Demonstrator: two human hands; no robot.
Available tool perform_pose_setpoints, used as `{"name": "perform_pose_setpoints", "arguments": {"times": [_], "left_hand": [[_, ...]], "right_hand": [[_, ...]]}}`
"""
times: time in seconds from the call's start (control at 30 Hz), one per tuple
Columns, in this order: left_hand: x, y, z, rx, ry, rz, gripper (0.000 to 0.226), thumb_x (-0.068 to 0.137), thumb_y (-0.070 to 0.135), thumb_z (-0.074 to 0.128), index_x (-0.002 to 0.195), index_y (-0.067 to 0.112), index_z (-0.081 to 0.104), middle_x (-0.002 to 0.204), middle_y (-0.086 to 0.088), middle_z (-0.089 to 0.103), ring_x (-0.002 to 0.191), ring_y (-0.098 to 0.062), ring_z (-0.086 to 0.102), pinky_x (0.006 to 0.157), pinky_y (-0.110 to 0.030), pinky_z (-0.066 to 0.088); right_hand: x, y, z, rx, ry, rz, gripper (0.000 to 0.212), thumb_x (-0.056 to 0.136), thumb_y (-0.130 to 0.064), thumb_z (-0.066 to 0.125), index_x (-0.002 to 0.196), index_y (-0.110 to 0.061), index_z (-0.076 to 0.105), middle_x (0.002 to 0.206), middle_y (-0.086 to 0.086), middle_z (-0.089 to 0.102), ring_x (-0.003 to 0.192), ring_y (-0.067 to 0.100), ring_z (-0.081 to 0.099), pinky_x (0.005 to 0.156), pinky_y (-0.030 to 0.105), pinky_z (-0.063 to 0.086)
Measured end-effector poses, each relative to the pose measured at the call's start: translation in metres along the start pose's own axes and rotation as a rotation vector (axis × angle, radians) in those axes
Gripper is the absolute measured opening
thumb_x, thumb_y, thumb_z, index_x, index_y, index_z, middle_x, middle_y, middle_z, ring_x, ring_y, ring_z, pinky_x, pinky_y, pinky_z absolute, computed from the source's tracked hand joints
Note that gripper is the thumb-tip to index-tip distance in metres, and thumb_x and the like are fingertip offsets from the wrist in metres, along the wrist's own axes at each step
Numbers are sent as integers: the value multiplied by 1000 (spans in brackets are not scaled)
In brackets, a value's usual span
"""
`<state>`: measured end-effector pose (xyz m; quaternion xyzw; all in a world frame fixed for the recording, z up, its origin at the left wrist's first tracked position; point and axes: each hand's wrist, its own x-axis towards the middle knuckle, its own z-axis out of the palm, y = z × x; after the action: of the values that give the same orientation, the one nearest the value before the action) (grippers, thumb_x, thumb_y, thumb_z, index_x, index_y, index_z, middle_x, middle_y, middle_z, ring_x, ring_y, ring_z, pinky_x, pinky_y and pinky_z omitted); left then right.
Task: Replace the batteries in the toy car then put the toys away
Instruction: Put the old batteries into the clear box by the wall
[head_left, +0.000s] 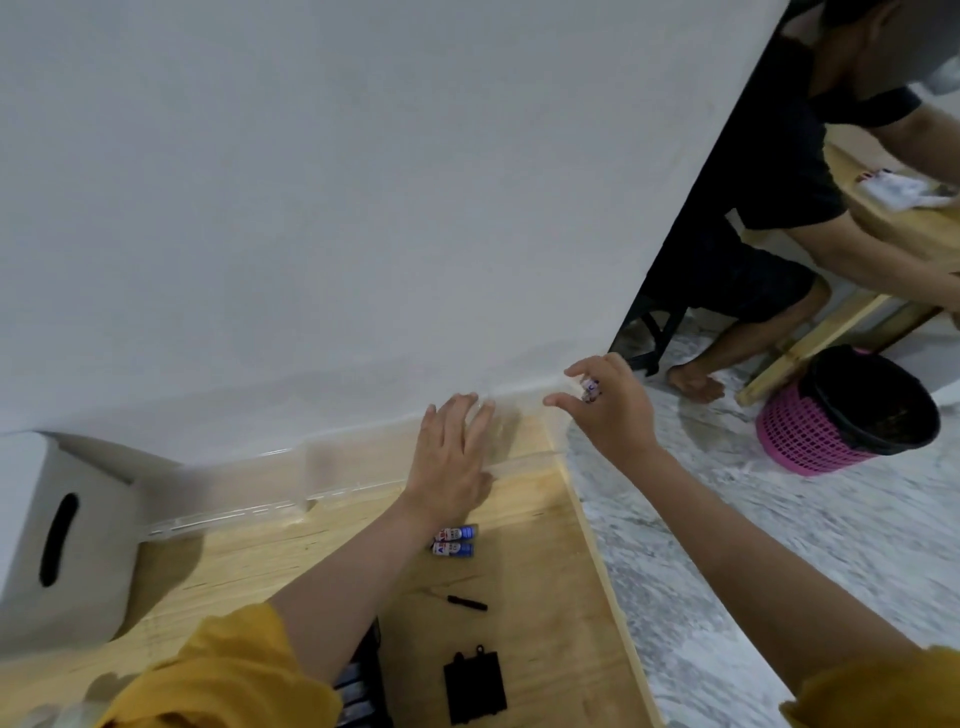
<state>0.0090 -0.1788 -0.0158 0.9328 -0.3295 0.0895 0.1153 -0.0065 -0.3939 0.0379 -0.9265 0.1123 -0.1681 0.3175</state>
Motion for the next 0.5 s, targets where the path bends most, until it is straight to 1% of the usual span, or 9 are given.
{"name": "perform_pose_setpoints", "arguments": {"times": [0.03,0.1,0.13,0.2,0.23,0.27,0.33,0.43,0.5], "left_hand": [[-1,1,-1,20,4,-3,109,49,41,84,137,7,28,138,-16,29,125,-32,35,100,-56,38],[-2,3,-4,56,-33,-53,118,49,49,82,142,7,23,146,-14,24,130,-31,32,103,-56,34],[-1,3,-6,69,-51,-81,124,49,52,81,145,8,18,149,-12,19,133,-30,29,105,-56,30],[2,4,-9,79,-75,-127,135,49,58,80,149,10,3,154,-9,7,138,-28,19,111,-54,17],[4,6,-10,77,-83,-149,140,49,62,80,149,13,-4,154,-7,2,139,-27,13,111,-54,10],[6,7,-12,76,-80,-166,143,46,66,79,149,14,-7,154,-6,0,139,-27,10,111,-53,8],[10,7,-14,89,-76,-191,149,36,72,79,149,13,2,151,-8,8,136,-28,16,110,-55,16],[13,3,-16,101,-73,-197,153,22,77,77,146,10,17,144,-11,22,128,-28,28,104,-57,32],[14,2,-16,105,-46,-183,153,17,78,75,144,9,23,141,-10,26,124,-27,32,99,-56,38]], "right_hand": [[3,-3,3,35,40,34,43,65,-39,82,96,-16,62,91,-7,51,74,8,49,58,21,35],[4,-9,11,133,116,85,46,66,-35,83,95,-11,56,89,-6,50,77,9,46,61,16,34],[3,-12,15,190,154,120,48,66,-34,83,94,-10,53,86,-5,49,75,10,45,60,14,34],[-5,-18,24,307,207,238,48,69,-35,81,91,-11,46,80,-4,46,71,10,44,60,10,37],[-10,-21,28,356,212,307,47,71,-36,80,90,-12,44,79,-5,44,70,10,44,60,9,37],[-15,-22,33,387,196,360,46,72,-37,79,88,-13,44,77,-6,44,69,9,45,60,11,37],[-22,-21,45,372,107,346,42,73,-38,78,84,-13,46,73,-7,47,63,7,46,57,14,38],[-24,-15,60,281,-107,148,35,74,-31,79,76,-11,50,62,-7,49,54,5,45,52,15,36],[-20,-12,67,200,-240,83,33,75,-29,77,72,-10,50,59,-6,49,53,8,44,52,21,36]]}}
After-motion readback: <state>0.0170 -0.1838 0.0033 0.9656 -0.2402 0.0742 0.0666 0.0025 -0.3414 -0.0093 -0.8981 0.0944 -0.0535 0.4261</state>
